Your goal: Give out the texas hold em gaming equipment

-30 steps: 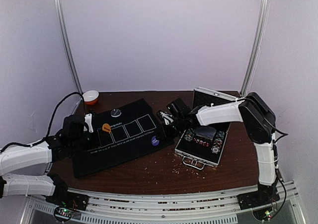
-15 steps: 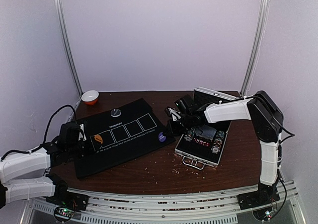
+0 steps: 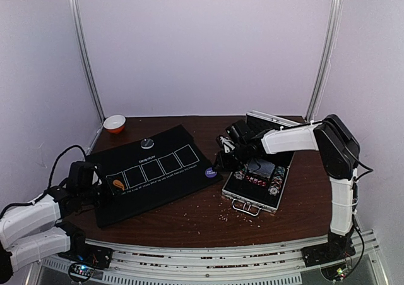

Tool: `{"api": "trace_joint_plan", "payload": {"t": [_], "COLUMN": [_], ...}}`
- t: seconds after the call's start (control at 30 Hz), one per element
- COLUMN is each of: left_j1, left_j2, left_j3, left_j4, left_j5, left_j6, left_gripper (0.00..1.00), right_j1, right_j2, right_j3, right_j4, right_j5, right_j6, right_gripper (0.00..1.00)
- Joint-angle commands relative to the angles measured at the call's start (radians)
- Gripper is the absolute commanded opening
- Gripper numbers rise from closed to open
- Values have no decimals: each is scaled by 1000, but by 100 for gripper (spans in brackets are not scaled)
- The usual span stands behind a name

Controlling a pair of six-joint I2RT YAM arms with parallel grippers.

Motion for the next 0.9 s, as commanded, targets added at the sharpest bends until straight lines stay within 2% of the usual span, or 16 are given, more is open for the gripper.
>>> {"api": "trace_joint_plan", "payload": {"t": [0.0,0.2,0.47,0.7,0.87], "left_j1": [45,66,133,133,134], "left_j2": [-52,-54,-69,-184,-229], "left_j3": [-27,-80,-154,3,44], "left_j4": [-101,-181,-206,-492,-618], "left_j5": [70,117,80,-38,-10], "left_j6": [-104,-244,-357,-378,-417], "left_gripper": [0,0,0,0,0], "right_j1": [-1,7,31,45,50], "right_j2": [-10,-10,-49,-56,-45], "right_j3": [38,102,142,168,176], "right_j4": [-75,-152,-171,-193,-195], "right_j5": [96,150,161,157,147], "right_j6": [-40,-99,-161,-185,-189], "right_gripper": [32,45,48,48,48]}}
